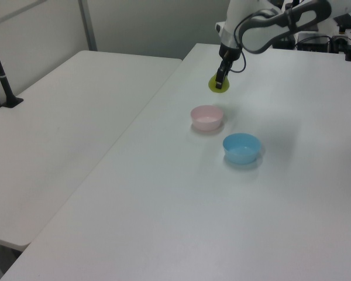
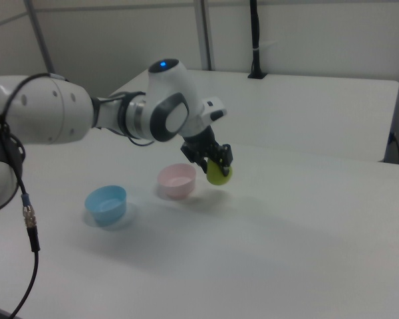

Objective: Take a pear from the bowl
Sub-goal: 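Carry the pear away from the pink bowl and lower it to the table, then open the gripper to release the pear and raise it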

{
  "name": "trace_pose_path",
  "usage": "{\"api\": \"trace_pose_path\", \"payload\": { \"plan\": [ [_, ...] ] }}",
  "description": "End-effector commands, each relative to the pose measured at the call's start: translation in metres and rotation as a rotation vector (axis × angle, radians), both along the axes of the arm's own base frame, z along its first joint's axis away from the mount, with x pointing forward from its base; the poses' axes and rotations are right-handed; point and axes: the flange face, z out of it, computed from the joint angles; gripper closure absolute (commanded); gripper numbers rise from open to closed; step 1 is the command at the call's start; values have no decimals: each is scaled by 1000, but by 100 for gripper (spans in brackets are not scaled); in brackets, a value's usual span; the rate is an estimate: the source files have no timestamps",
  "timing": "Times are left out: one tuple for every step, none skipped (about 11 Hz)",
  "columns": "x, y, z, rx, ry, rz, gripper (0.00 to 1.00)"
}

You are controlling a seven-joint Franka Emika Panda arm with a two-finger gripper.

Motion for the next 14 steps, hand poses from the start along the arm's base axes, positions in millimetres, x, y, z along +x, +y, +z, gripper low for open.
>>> {"api": "trace_pose_path", "payload": {
  "plan": [
    [6,-26,-32,-35,-24,5,60],
    [8,-31,-41,-42,-42,6,56],
    [9,-35,-47,-48,-53,8,52],
    [10,-36,-57,-49,-45,8,46],
    [10,-37,-58,-49,-46,8,39],
    [9,-37,-59,-48,-45,7,19],
    [9,-36,-58,-48,-47,7,0],
    [9,-36,-52,-50,-53,5,0],
    [7,-35,-37,-51,-67,0,0],
    [3,-33,-11,-53,-91,-8,0],
    [-6,-28,11,-48,-75,-20,0],
    [-14,-20,34,-33,-36,-53,0],
    [-22,-4,58,-17,-10,-89,0],
    [-30,18,80,-4,9,-122,0]
  ]
}}
